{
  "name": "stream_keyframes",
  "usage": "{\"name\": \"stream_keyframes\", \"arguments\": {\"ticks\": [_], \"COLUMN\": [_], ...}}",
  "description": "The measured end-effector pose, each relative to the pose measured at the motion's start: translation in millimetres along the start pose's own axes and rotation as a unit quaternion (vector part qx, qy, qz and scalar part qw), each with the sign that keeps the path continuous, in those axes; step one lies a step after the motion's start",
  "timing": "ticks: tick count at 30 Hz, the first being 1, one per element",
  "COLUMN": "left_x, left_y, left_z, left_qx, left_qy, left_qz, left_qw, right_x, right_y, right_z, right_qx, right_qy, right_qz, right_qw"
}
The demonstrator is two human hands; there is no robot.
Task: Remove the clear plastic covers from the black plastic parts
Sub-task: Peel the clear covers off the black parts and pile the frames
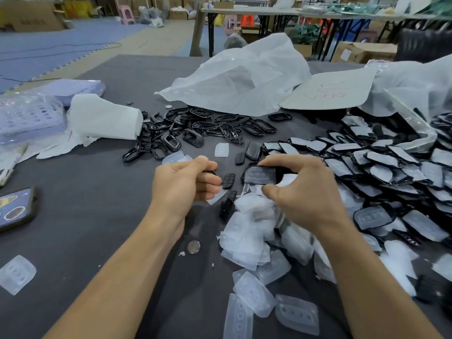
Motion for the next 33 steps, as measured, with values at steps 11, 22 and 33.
{"name": "stream_keyframes", "arguments": {"ticks": [11, 22, 33], "left_x": [-9.2, -22.1, -14.9], "left_y": [16.3, 83.6, 136.3], "left_z": [-16.8, 35.8, 77.4], "left_qx": [-0.106, 0.005, 0.128], "left_qy": [0.159, 0.474, 0.613], "left_qz": [0.128, 0.271, 0.284], "left_qw": [0.973, 0.838, 0.726], "right_x": [-13.2, -4.3, -14.4], "right_y": [-0.2, -6.2, -1.5], "right_z": [-3.1, 46.0, 41.3], "right_qx": [-0.045, 0.078, 0.024], "right_qy": [-0.139, -0.157, -0.051], "right_qz": [0.056, 0.006, 0.046], "right_qw": [0.988, 0.984, 0.997]}}
Point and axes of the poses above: each hand's wrist, its own y-axis towards the middle knuckle, its own z-axis out of the palm, x = y × z, the point moved 6 cm from there along y, towards the middle knuckle, and after that the axes turned 6 degrees about -y, right-handed, at the moved point
